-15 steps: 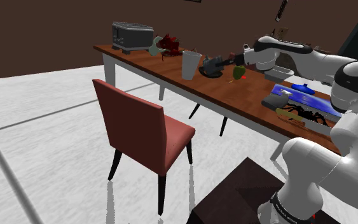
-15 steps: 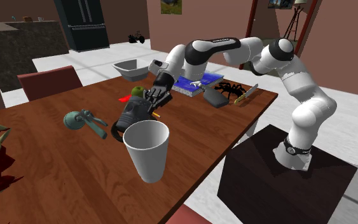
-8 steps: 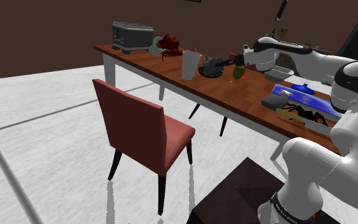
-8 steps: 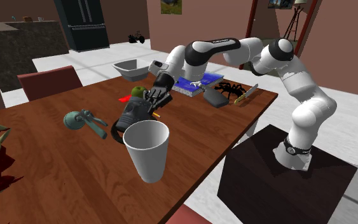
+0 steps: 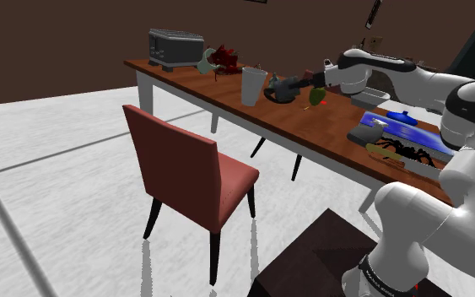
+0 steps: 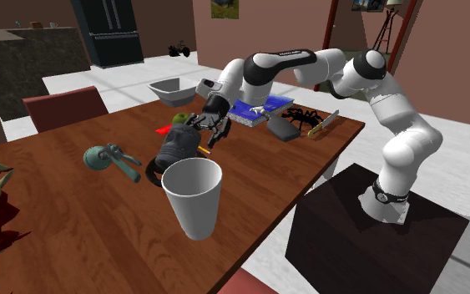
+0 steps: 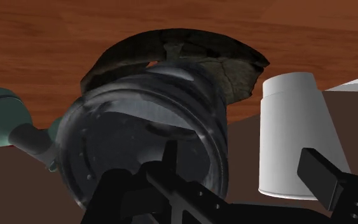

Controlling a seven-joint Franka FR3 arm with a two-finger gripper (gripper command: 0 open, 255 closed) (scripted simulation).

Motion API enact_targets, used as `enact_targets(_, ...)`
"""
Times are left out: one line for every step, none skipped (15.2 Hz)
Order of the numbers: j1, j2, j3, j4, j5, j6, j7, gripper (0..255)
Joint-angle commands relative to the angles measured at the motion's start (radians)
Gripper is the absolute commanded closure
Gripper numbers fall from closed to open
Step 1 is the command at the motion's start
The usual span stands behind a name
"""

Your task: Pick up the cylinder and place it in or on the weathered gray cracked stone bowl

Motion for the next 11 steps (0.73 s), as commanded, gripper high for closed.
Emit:
enact_targets(-0.052,0.012,0.025,-0.012,0.008,-0.028,-0.006,0)
enact_targets(-0.086,0.02,0.042,-0.019,0.014,-0.048,-0.009,0)
enact_targets(-0.112,0.025,0.055,-0.023,0.017,-0.064,-0.011,0)
enact_targets(-0.112,0.025,0.055,-0.023,0.017,-0.064,-0.011,0)
enact_targets(-0.112,0.025,0.055,-0.023,0.017,-0.064,-0.011,0)
enact_targets(-0.112,0.025,0.055,-0.023,0.017,-0.064,-0.011,0)
enact_targets(-0.112,0.025,0.055,-0.023,0.017,-0.064,-0.011,0)
enact_targets(-0.112,0.025,0.055,-0.023,0.017,-0.064,-0.011,0)
enact_targets(-0.112,0.025,0.055,-0.023,0.017,-0.064,-0.011,0)
enact_targets(-0.112,0.025,0.055,-0.023,0.017,-0.064,-0.011,0)
enact_targets(-0.112,0.025,0.055,-0.023,0.017,-0.064,-0.011,0)
